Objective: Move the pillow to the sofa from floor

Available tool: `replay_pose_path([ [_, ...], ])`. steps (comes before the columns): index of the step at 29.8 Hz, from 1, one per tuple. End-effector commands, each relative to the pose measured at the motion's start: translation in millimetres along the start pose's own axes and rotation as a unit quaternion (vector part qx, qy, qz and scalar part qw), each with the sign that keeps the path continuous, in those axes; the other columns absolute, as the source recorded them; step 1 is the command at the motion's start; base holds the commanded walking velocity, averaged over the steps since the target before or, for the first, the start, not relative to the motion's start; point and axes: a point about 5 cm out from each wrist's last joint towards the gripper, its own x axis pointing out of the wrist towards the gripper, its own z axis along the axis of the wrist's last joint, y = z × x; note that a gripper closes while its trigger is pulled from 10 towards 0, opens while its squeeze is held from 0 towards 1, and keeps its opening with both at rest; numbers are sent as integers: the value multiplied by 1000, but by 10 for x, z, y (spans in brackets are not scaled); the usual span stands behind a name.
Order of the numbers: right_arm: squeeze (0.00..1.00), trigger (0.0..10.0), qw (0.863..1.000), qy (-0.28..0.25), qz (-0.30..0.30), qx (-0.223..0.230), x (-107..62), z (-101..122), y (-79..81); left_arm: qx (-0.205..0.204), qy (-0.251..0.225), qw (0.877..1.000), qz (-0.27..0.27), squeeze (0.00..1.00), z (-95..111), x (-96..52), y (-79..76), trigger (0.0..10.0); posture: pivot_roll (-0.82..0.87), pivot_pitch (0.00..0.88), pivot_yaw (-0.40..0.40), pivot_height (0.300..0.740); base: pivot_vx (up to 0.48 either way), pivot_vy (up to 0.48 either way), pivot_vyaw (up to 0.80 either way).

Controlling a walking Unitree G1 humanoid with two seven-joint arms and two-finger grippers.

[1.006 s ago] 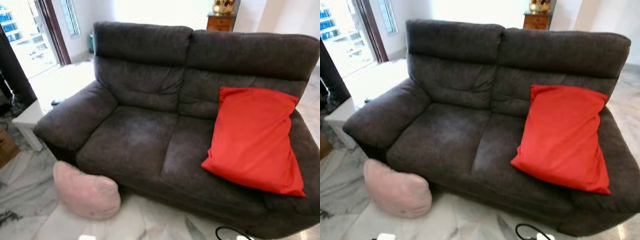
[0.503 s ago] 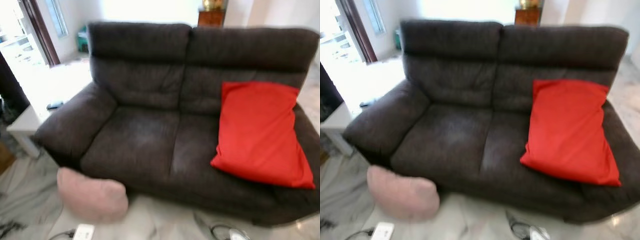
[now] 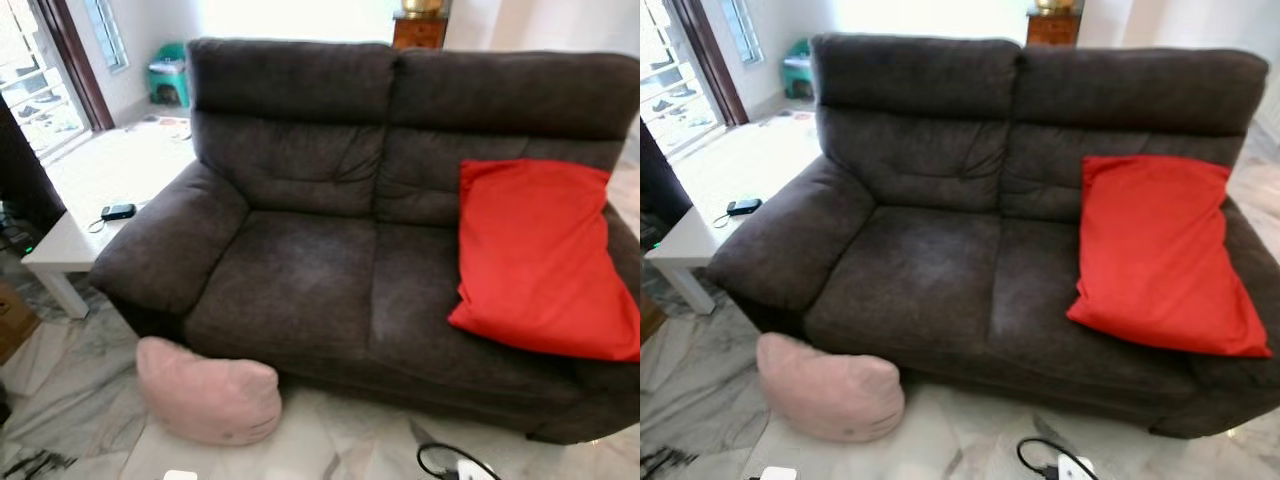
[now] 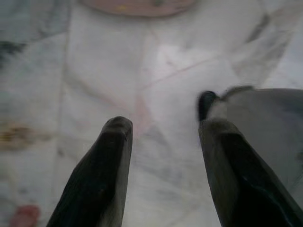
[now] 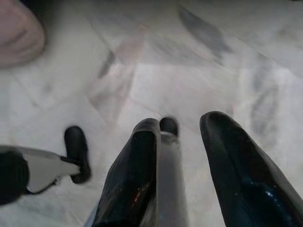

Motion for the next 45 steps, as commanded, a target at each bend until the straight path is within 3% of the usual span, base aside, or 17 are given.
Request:
replay_pose_path([
  [1, 0, 10000, 1000, 6, -9, 0, -11, -54, -78, 5, -3, 1000, -2, 0, 30, 7, 1, 10000, 66, 0, 28, 740, 0, 401, 0],
  [45, 0, 10000, 1000, 3, 0, -14, -11, -48, -76, 9, -3, 1000, -7, 0, 33, 6, 9, 10000, 71, 0, 17, 740, 0, 401, 0],
])
